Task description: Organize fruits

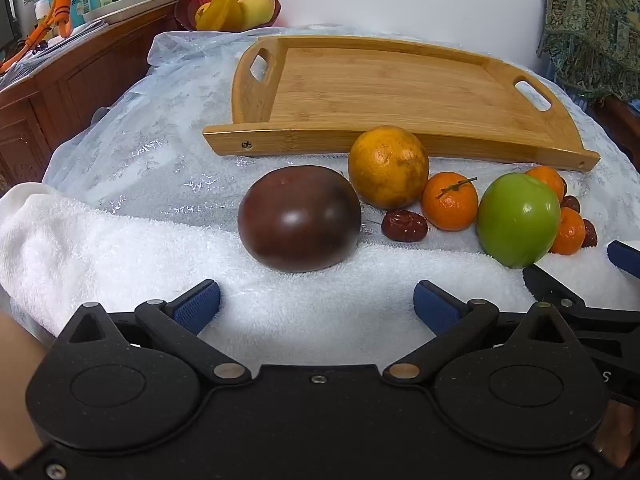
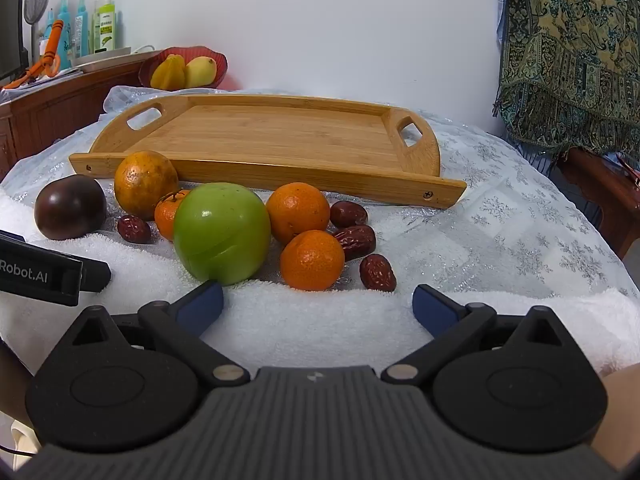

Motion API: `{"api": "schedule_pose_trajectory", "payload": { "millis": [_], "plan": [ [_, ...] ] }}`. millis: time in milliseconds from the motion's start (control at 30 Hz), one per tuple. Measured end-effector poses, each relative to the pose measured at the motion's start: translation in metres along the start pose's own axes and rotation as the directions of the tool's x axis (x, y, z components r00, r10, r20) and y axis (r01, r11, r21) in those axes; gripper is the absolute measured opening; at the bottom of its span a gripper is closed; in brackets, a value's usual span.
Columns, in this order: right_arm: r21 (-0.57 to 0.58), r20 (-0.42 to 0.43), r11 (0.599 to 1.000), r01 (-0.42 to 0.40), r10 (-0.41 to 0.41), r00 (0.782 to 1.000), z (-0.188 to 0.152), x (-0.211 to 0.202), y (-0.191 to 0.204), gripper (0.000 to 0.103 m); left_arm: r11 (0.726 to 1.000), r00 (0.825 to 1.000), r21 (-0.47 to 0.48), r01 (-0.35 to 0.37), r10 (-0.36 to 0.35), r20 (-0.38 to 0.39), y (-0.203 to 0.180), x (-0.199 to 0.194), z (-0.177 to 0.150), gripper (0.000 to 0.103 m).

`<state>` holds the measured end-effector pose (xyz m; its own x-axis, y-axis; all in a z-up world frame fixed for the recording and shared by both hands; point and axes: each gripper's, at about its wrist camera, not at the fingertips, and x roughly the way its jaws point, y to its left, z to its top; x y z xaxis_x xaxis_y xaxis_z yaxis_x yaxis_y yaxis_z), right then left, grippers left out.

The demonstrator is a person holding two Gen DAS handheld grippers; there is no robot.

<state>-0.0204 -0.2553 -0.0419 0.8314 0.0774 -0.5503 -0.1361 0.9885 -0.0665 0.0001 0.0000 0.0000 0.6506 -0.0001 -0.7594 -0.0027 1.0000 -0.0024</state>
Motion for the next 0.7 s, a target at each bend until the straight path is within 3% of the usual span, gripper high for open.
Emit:
{"api": "schedule_pose_trajectory", "payload": {
  "millis": [700],
  "plan": [
    [-0.002, 0.005, 1.000, -0.002, 0.002, 1.000, -0.0008, 0.0000, 0.0001, 0.103, 1.000, 1.000, 0.000, -0.003, 0.003, -0.003, 0.0007, 0.0000, 0.0000, 0.103]
  ]
}}
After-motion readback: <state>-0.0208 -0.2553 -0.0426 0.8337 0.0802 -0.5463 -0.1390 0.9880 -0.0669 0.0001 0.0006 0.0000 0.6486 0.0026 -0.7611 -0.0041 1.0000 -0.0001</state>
